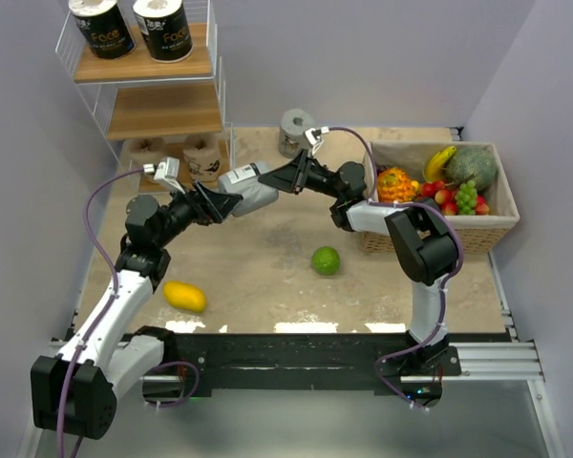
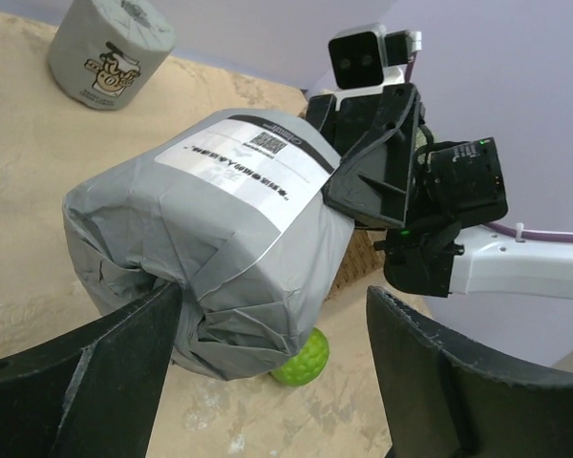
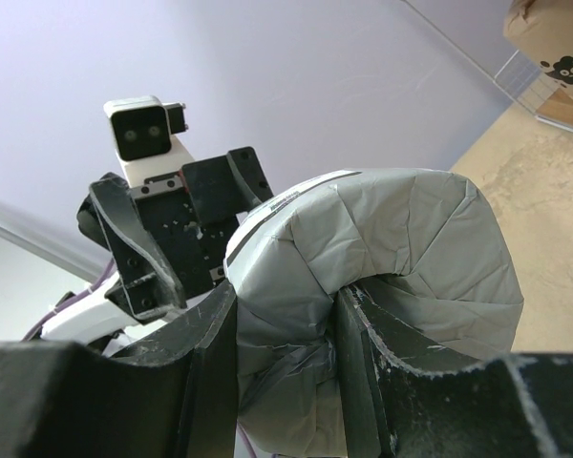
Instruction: Place and organize the paper towels onto the shelf
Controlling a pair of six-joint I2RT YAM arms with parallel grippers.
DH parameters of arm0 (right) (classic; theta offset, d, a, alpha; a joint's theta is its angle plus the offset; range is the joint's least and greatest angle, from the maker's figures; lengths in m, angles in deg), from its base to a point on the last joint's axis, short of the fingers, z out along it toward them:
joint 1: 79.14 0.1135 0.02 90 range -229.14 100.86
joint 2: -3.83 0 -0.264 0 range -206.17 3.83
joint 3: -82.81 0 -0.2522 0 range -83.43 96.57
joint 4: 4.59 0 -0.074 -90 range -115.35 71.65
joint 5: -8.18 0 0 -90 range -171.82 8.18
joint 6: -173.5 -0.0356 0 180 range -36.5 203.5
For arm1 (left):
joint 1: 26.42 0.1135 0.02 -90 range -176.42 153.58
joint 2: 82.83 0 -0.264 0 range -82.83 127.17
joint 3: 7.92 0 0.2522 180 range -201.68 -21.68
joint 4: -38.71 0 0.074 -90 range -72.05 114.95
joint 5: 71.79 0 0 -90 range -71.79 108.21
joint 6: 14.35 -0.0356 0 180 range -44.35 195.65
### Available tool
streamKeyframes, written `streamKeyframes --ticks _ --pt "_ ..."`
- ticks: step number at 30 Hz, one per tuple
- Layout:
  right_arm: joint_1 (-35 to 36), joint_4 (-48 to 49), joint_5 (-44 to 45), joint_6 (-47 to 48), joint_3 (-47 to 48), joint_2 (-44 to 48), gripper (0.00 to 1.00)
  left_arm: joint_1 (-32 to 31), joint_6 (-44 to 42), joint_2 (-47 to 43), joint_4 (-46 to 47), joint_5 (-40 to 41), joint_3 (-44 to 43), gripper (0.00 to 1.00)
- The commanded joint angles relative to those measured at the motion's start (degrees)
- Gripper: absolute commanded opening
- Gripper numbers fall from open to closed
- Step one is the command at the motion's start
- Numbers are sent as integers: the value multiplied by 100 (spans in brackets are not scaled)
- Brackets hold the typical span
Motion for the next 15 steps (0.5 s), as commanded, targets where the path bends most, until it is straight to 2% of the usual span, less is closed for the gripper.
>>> streamKeyframes --ticks 1,4,7,15 --pt "115 2795 87 -46 63 292 35 -68 -177 -233 -610 330 -156 84" --pt "107 2804 113 -28 63 301 35 -68 -159 -356 -874 506 -253 84" --pt "107 2804 113 -37 71 292 35 -68 -150 -331 -753 507 -235 85" --pt "150 2804 96 -46 10 292 36 -68 271 -102 266 -38 178 76"
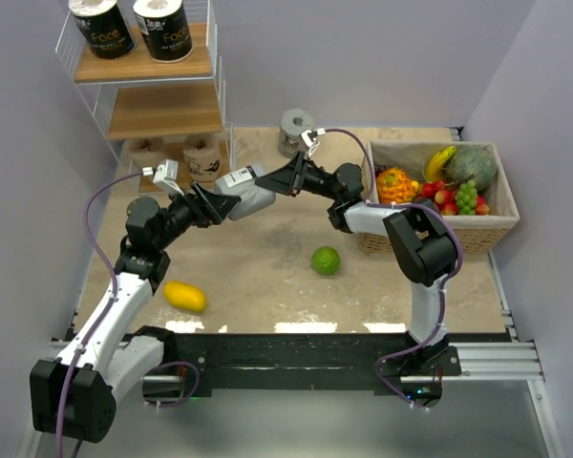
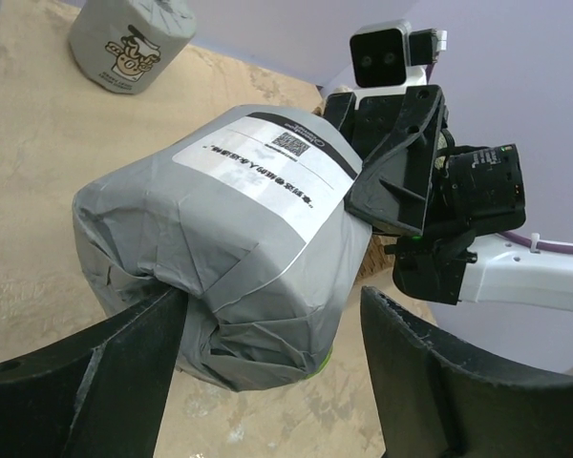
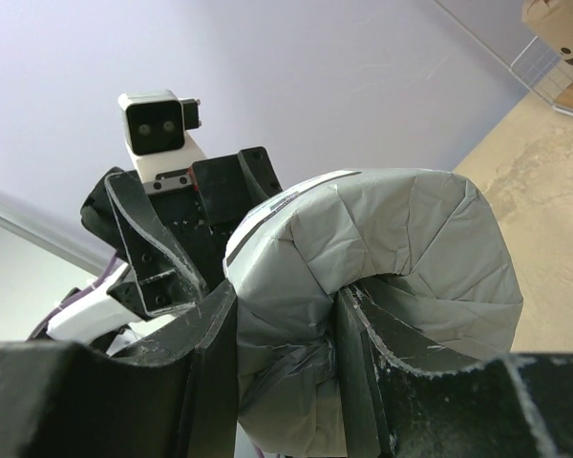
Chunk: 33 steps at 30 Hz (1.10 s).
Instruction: Place and organize the paper towels onto the shelf
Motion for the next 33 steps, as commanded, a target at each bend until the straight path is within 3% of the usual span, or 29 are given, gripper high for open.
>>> streamKeyframes --ticks 1,7,12,17,19,23,27,29,33 --pt "50 2799 111 -41 -12 292 36 -35 261 40 794 -338 189 75" --pt "41 2799 128 -50 -21 239 38 -35 560 -48 1366 -593 374 65" --pt "32 2782 93 -33 -73 274 41 -35 543 -153 1261 -523 330 47" --pt "32 2353 120 283 -223 449 45 -35 446 -232 980 -453 93 41" --pt "15 2246 120 476 -354 537 54 -26 280 -320 673 -338 -21 40" --pt "-90 1703 278 793 -574 810 58 -26 -116 -513 -256 39 -486 39" --pt "-231 947 550 1285 -881 1327 65 -26 -712 -584 -1319 872 -1031 38" --pt "-327 621 761 1592 -1022 1539 76 -26 -933 -593 -2066 1242 -1382 38" --pt "-521 567 990 1699 -1470 1865 84 -26 -1626 -549 -2772 2251 -1928 38"
